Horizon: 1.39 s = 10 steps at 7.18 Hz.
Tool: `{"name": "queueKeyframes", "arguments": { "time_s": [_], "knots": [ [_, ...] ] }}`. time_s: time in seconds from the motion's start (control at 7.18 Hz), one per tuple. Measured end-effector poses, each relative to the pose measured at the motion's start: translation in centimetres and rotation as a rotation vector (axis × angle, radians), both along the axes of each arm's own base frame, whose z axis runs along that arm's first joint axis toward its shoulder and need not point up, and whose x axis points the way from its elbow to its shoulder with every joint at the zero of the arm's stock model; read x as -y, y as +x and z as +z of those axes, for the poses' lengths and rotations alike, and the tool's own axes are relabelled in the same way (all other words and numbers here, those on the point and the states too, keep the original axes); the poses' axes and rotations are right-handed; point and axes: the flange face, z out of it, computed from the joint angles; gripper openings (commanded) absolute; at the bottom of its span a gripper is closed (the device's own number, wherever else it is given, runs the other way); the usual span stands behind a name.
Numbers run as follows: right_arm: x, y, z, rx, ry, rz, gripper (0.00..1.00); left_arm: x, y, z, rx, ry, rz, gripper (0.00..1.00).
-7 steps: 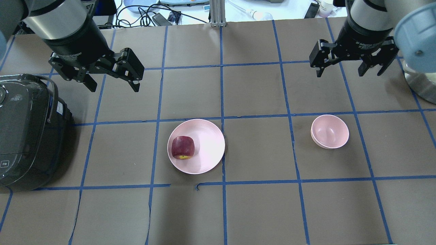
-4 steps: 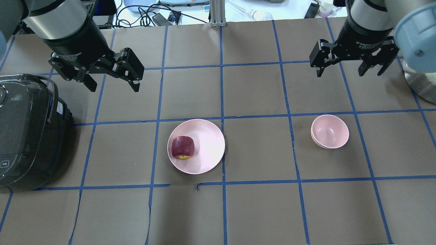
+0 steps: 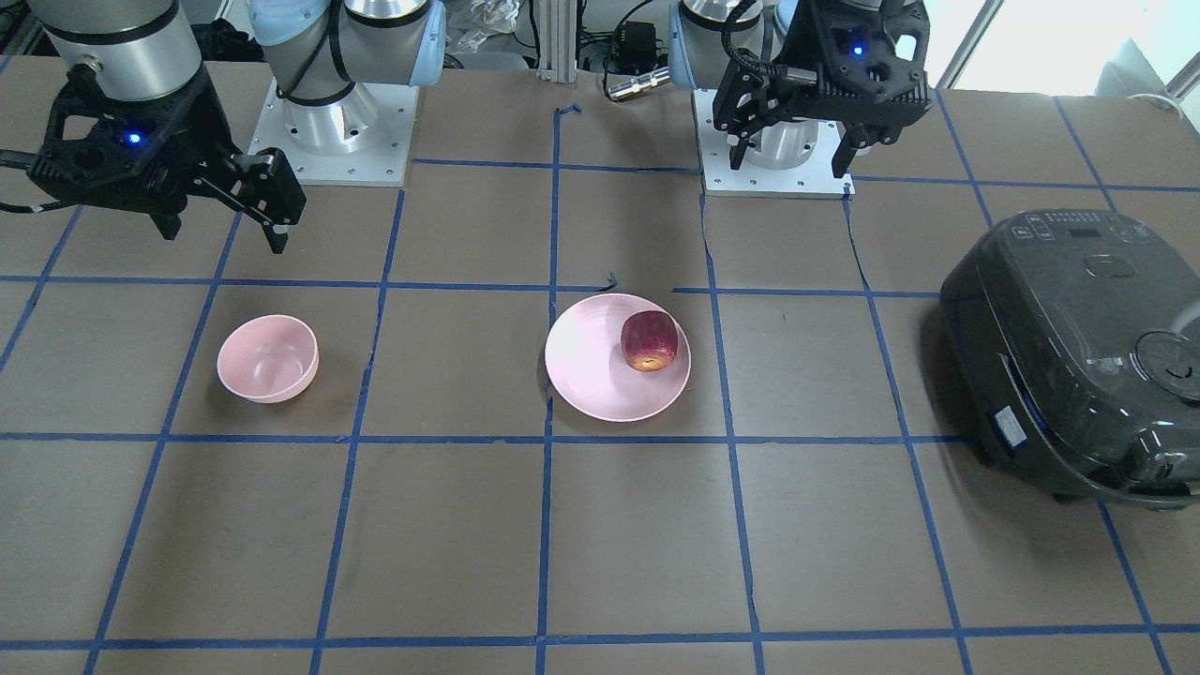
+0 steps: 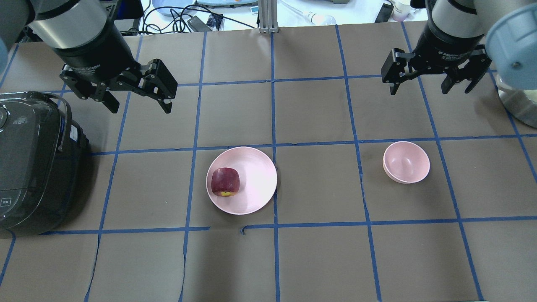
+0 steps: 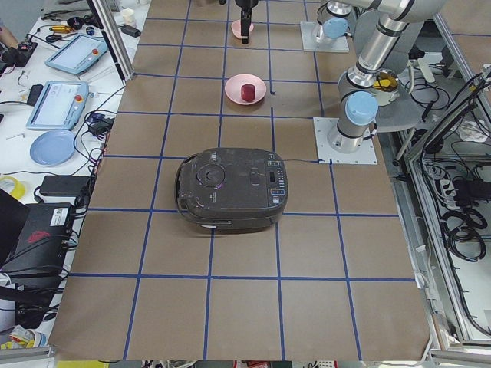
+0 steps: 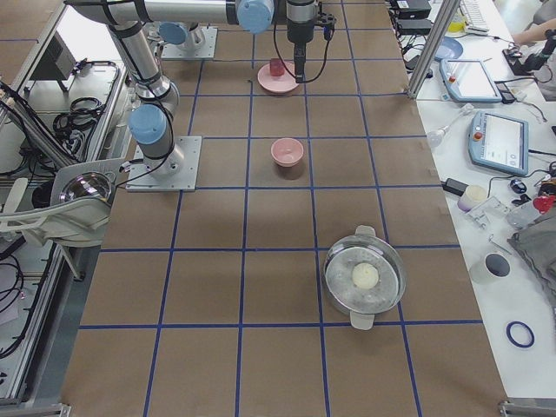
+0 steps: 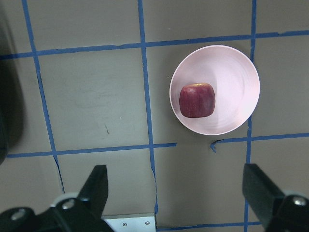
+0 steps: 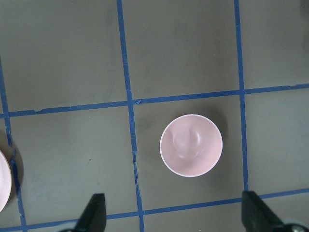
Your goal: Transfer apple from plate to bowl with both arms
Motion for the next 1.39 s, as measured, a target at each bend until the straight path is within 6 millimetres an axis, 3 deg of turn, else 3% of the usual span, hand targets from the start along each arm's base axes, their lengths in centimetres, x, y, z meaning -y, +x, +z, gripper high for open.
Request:
{"name": "queueKeyframes", "arguments": {
  "time_s": [0.97,1.25,1.39],
  "knots": [
    [0.3,-0.7,-0.6,0.000,0.014,0.022,1.00,0.3,0.2,-0.3,0.005,0.007,0.007,1.00],
    [1.4,-3.7,-2.7,0.005,0.063,0.081,1.00,1.4,-0.2,-2.4,0.004,0.028,0.023,1.00],
    [1.9,-6.2,-3.8,0.016,0.086,0.082,1.00,2.0,-1.0,-5.1,0.002,0.024,0.055,1.00]
  ]
}}
